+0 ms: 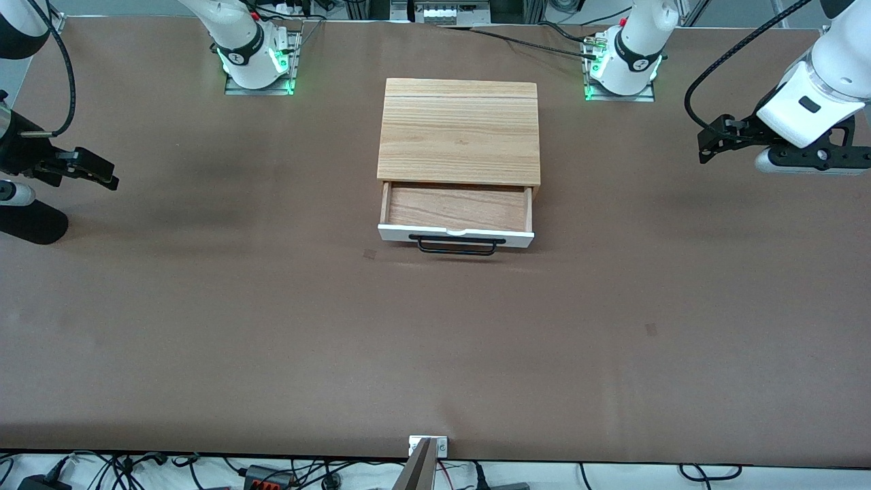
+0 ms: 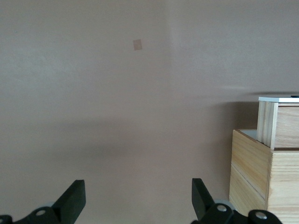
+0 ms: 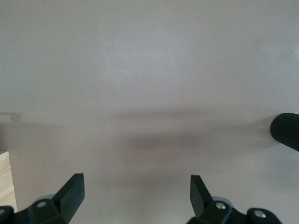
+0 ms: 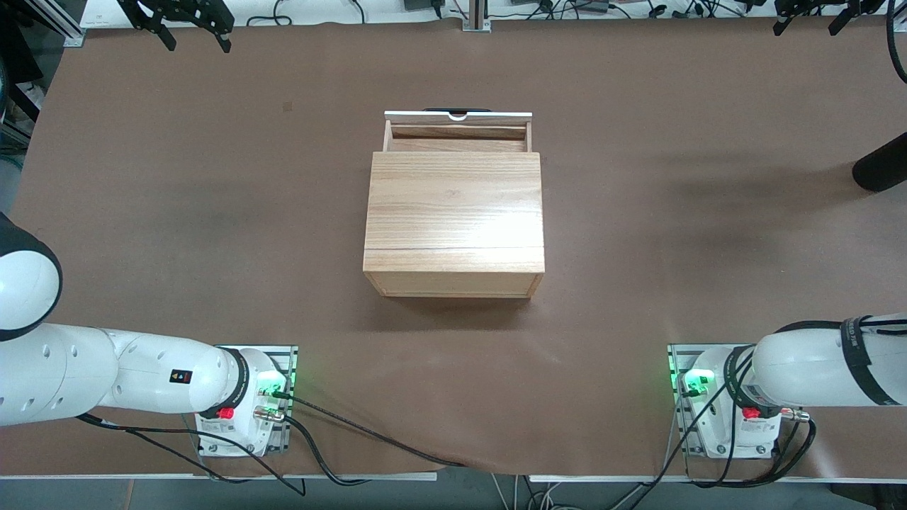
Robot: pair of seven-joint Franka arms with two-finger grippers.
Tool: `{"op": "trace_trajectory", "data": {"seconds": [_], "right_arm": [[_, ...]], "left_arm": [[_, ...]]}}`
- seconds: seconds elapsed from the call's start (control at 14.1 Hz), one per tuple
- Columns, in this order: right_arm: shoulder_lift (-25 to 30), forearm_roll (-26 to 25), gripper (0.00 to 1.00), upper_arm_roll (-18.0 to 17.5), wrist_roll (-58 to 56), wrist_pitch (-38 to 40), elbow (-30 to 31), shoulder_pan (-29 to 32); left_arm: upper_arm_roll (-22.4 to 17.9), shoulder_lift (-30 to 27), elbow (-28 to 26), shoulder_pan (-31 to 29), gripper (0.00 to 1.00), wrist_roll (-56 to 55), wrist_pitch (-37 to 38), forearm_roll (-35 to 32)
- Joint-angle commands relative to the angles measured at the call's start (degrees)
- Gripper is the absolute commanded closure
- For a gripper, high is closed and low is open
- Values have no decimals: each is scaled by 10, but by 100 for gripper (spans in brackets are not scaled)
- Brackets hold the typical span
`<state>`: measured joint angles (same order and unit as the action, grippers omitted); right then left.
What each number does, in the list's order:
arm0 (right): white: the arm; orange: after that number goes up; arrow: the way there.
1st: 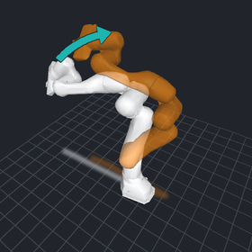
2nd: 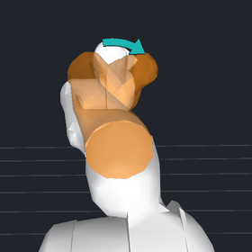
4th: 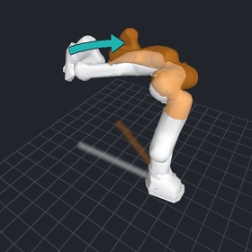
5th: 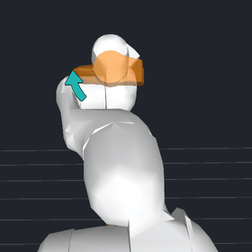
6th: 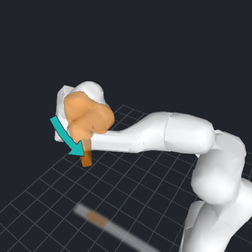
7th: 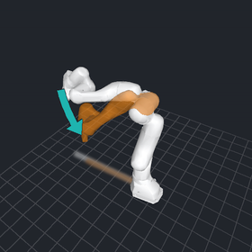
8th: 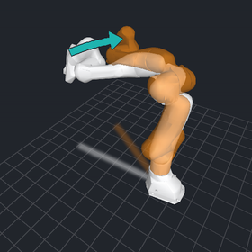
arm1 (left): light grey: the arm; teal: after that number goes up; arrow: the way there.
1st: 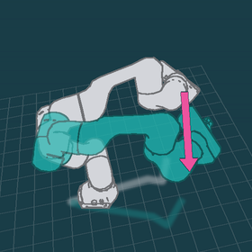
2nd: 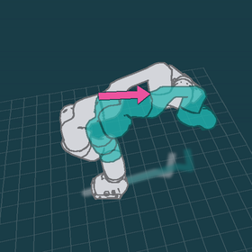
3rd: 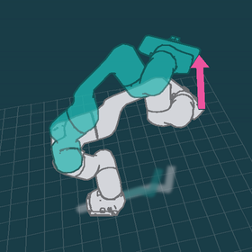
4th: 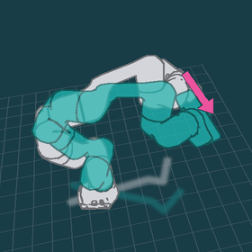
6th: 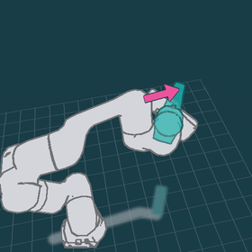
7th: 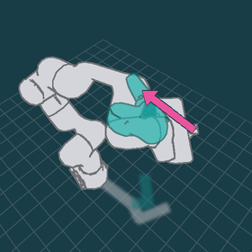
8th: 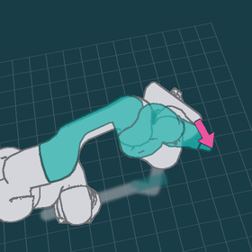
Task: Pull top drawer with both arms simultaneously
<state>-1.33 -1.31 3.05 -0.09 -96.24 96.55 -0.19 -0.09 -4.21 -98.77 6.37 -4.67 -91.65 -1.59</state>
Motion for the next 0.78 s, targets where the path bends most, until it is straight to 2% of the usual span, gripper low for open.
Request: {"op": "trace_trajectory", "data": {"seconds": [0.0,0.14,0.71], "right_arm": [[4,-7,0,-3,2,2,0,0],[5,-8,0,-3,0,6,1,-2],[5,-8,0,-3,0,3,1,-5]], "left_arm": [[-5,17,24,0,0,6,14,15],[-6,20,25,-13,0,7,8,33],[-7,36,40,-33,0,24,9,30]]}}
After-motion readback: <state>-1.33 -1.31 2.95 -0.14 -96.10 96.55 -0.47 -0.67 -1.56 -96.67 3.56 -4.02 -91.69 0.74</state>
